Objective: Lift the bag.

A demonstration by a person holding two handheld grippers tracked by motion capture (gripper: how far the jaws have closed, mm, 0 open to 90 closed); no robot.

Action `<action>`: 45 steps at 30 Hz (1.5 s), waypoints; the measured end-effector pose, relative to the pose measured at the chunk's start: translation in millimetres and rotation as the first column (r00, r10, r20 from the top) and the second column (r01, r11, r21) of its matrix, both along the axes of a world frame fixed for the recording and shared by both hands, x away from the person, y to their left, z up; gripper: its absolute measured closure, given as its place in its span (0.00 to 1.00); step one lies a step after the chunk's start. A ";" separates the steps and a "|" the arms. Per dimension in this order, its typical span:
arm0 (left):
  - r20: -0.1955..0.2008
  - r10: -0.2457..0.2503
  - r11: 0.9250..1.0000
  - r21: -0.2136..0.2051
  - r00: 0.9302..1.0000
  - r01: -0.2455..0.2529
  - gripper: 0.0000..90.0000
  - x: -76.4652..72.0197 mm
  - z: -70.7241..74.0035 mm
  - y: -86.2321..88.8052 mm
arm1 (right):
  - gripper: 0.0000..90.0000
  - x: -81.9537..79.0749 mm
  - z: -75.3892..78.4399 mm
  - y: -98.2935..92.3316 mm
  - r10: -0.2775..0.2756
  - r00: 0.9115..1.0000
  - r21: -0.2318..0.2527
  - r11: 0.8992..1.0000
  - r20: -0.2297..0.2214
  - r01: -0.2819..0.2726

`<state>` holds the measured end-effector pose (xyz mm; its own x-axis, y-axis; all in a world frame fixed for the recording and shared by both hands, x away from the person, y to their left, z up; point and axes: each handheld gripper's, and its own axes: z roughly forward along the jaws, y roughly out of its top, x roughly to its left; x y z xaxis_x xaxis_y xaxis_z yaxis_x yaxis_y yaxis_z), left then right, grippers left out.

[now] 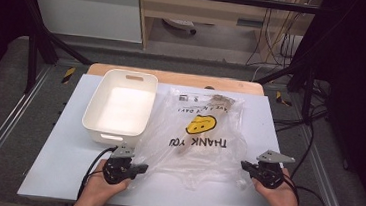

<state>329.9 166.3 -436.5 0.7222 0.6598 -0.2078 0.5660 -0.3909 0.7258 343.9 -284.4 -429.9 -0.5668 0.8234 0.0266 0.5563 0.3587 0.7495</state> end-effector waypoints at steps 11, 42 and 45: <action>0.031 0.017 0.997 0.068 0.999 -0.019 1.00 -5.7 -8.3 -6.5 | 1.00 -6.1 -12.5 5.7 0.010 0.999 -0.072 0.997 -0.047 -0.013; 0.143 0.195 0.980 -0.006 0.970 -0.197 0.19 -17.2 6.6 21.7 | 0.08 -0.7 -12.6 9.6 -0.089 0.996 0.022 0.996 -0.009 0.089; 0.145 0.201 0.979 -0.009 0.969 -0.201 0.17 -18.8 9.0 26.5 | 0.05 -0.1 -9.3 11.0 -0.089 0.996 0.037 0.995 0.004 0.089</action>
